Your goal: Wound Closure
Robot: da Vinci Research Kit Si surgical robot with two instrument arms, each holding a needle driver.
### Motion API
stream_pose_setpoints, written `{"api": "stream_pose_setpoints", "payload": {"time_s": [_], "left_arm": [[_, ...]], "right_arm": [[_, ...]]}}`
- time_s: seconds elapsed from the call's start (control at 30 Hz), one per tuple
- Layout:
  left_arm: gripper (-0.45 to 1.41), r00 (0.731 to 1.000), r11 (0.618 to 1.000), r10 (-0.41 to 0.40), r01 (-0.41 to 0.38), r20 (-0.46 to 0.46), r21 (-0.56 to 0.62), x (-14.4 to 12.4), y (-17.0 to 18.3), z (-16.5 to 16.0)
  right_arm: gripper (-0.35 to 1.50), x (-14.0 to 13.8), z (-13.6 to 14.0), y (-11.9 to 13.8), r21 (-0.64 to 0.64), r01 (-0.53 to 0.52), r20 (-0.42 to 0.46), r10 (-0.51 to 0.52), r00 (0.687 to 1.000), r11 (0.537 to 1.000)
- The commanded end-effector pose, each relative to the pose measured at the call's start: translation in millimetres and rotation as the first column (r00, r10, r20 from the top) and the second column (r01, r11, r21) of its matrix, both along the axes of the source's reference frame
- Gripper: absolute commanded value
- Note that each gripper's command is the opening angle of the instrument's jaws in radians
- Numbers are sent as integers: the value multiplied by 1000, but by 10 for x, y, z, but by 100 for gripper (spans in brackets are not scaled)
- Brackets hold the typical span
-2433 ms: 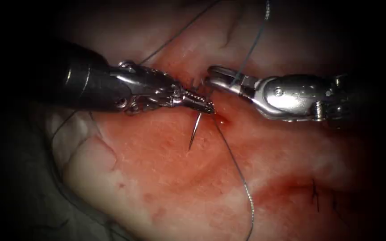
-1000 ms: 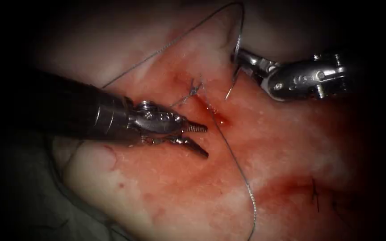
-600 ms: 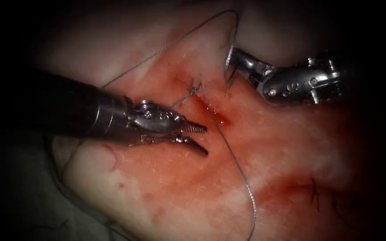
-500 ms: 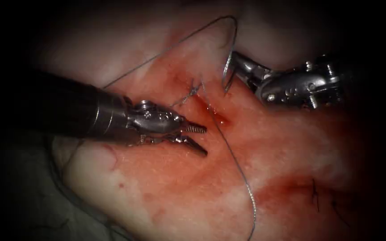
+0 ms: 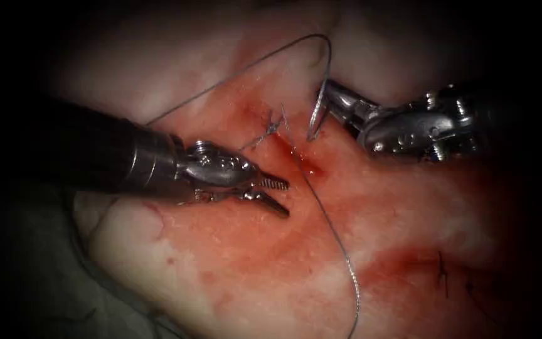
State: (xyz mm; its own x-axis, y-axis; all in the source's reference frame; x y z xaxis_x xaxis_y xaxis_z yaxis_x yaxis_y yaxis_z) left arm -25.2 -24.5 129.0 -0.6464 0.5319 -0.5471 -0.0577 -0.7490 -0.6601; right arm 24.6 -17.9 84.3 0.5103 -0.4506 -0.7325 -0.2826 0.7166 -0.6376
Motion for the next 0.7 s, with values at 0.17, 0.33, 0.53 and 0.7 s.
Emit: {"api": "stream_pose_setpoints", "payload": {"time_s": [0.17, 0.33, 0.53, 0.7], "left_arm": [[35, 1000, 1000, 1, -1, 0, 1, -5, -4, 6], [34, 1000, 1000, 1, -1, 0, 1, -5, -4, 5], [34, 1000, 1000, 2, -2, 1, 2, -5, -4, 5], [34, 1000, 1000, 2, -2, 2, 3, -4, -2, 4]], "right_arm": [[-35, 8, 7, -3, 1, 1, 3, -1, 1000, 1000], [-35, 7, 9, -1, 1, -1, 4, 1, 1000, 1000], [-35, 11, 12, -3, -2, -2, 6, 2, 1000, 1000], [-35, 12, 15, -6, -3, 2, 11, -2, 1000, 1000]]}}
